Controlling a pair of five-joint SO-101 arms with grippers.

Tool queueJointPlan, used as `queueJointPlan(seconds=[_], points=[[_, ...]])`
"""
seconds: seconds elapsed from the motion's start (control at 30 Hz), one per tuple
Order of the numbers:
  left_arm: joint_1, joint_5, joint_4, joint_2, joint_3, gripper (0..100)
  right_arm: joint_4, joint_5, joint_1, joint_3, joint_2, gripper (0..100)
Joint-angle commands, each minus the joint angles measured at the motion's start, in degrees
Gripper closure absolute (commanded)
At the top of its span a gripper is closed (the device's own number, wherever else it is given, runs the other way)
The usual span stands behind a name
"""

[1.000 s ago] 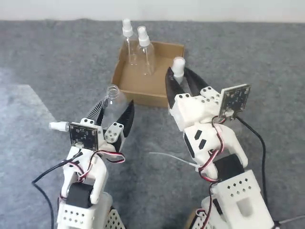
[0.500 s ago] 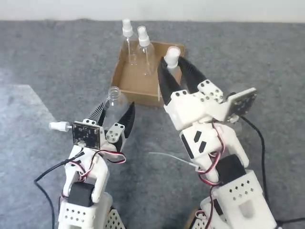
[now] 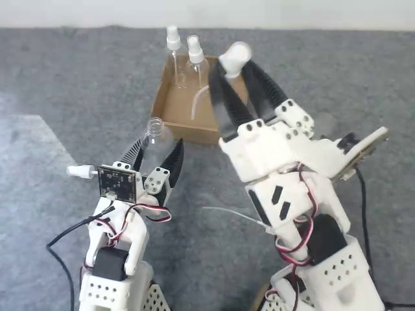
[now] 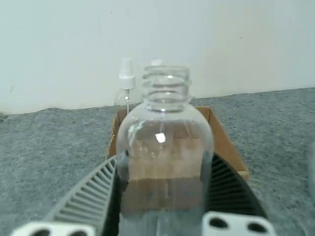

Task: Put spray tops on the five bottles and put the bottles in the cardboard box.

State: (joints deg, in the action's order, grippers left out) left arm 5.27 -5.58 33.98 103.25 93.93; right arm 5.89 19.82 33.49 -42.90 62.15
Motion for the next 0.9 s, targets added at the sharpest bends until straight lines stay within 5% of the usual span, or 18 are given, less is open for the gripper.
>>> queueJointPlan(seconds=[0.0,0.87], points=[[0.2,-0.4,-1.3,1.2,-0.4,88,-0.1,0.6,4.9,4.5,1.3,99.0],[0.3,-0.3,-1.5,1.2,0.3,88,0.7,0.6,8.0,17.4,-22.1,99.1]])
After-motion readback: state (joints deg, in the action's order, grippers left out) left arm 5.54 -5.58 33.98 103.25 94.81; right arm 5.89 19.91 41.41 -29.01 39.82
